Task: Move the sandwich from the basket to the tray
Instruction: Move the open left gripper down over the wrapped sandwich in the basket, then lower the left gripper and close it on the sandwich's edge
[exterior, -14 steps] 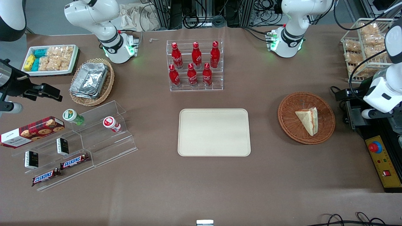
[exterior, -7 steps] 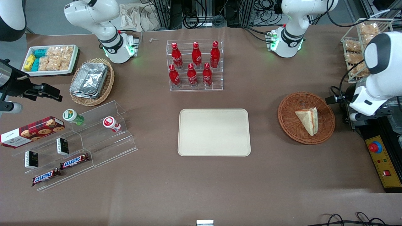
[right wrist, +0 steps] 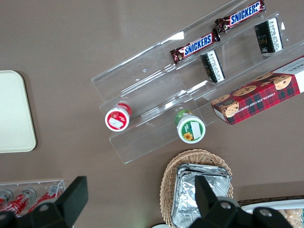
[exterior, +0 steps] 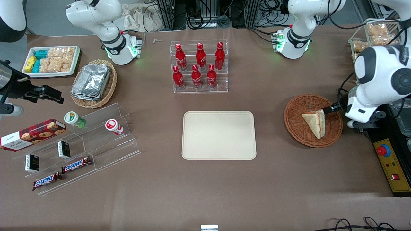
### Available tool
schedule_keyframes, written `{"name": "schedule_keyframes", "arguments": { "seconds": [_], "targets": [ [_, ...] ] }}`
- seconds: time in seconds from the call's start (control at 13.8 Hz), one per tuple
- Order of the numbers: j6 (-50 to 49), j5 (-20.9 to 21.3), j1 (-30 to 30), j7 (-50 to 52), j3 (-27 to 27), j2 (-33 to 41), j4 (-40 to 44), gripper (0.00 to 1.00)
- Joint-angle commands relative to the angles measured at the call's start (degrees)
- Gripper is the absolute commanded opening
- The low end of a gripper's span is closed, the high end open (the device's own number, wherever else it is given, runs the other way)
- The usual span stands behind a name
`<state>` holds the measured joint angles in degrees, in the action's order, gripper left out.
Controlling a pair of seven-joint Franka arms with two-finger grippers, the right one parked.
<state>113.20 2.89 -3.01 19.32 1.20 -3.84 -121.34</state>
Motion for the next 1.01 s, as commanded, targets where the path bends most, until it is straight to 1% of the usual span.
{"name": "schedule_keyframes", "arguments": {
  "seconds": [0.0, 0.29, 0.43, 0.58, 0.94],
  "targets": [
    [2.90, -0.60, 0.11, 1.60, 0.21, -2.83, -0.12, 1.00],
    [7.47, -2.80, -0.50, 2.30, 0.03, -4.95, -1.53, 1.00],
    [8.26, -4.82, -0.76, 2.39, -0.06, -6.00, -1.96, 1.00],
    [11.07, -5.00, -1.20, 2.39, -0.06, -5.92, -4.42, 1.00],
    [12.40, -5.00, -1.03, 3.36, -0.06, -7.50, -4.78, 1.00]
  ]
}}
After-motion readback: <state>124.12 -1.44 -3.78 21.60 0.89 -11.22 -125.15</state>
